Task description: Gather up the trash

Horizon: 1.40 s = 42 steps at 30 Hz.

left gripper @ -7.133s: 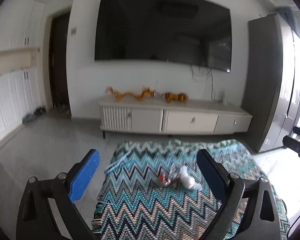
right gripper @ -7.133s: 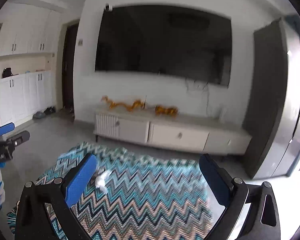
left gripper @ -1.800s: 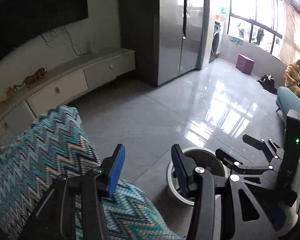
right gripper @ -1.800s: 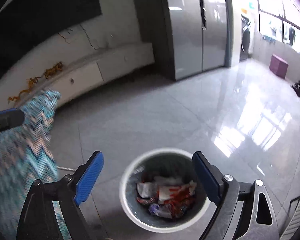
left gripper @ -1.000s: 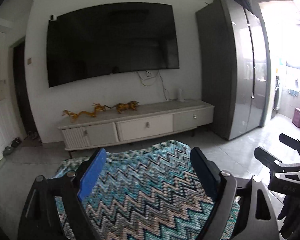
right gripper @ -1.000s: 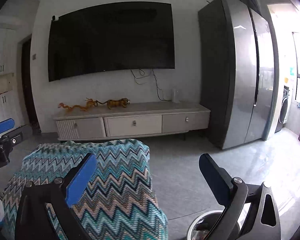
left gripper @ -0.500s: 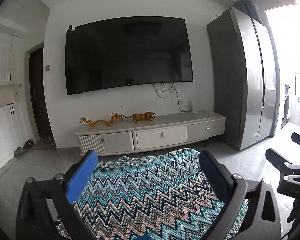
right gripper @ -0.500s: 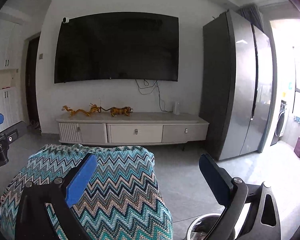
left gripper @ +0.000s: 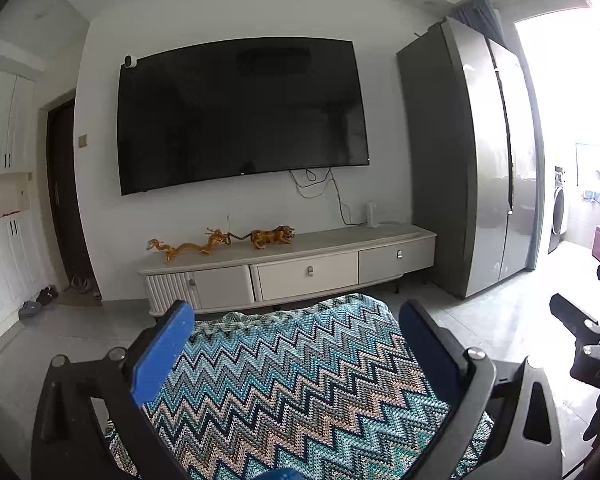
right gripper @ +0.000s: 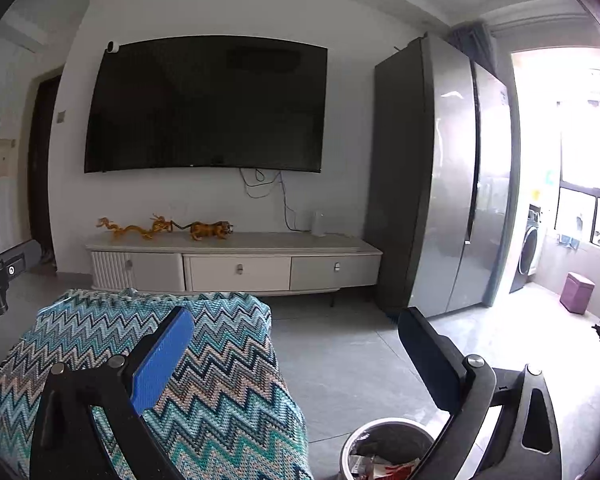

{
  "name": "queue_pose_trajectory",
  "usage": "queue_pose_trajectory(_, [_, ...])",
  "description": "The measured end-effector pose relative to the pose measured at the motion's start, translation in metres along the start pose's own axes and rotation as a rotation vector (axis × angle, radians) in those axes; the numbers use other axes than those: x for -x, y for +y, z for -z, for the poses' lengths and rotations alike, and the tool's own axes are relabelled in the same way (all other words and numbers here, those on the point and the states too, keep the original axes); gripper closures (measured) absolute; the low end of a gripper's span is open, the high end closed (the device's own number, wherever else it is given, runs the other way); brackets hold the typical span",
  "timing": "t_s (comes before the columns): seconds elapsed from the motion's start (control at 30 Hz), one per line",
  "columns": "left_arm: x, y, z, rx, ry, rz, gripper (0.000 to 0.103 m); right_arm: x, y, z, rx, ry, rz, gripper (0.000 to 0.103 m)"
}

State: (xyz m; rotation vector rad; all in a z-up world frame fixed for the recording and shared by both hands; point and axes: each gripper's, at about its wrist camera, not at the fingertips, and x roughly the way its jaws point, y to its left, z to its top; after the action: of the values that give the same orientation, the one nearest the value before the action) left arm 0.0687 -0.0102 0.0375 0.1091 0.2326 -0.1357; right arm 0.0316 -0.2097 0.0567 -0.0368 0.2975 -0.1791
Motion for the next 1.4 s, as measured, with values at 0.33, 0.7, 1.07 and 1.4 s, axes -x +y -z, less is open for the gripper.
queue_pose_trajectory(0.33, [0.002, -0.009, 0.004, -0.014, -0.009, 0.007, 0.0, 0.003, -0.017, 0.011, -0.046, 0.022, 0.03, 0.0])
queue_pose_trajectory(0.7, [0.002, -0.011, 0.006, -0.019, -0.006, 0.01, 0.0, 0.001, -0.024, 0.014, -0.06, 0.037, 0.037, 0.0])
queue_pose_trajectory(1.07, [0.003, -0.013, 0.006, -0.022, -0.004, 0.016, 0.0, -0.001, -0.029, 0.018, -0.064, 0.044, 0.04, 0.0])
queue_pose_trajectory(1.4, [0.003, -0.012, 0.007, -0.021, -0.004, 0.015, 0.0, -0.001, -0.031, 0.018, -0.068, 0.044, 0.047, 0.0])
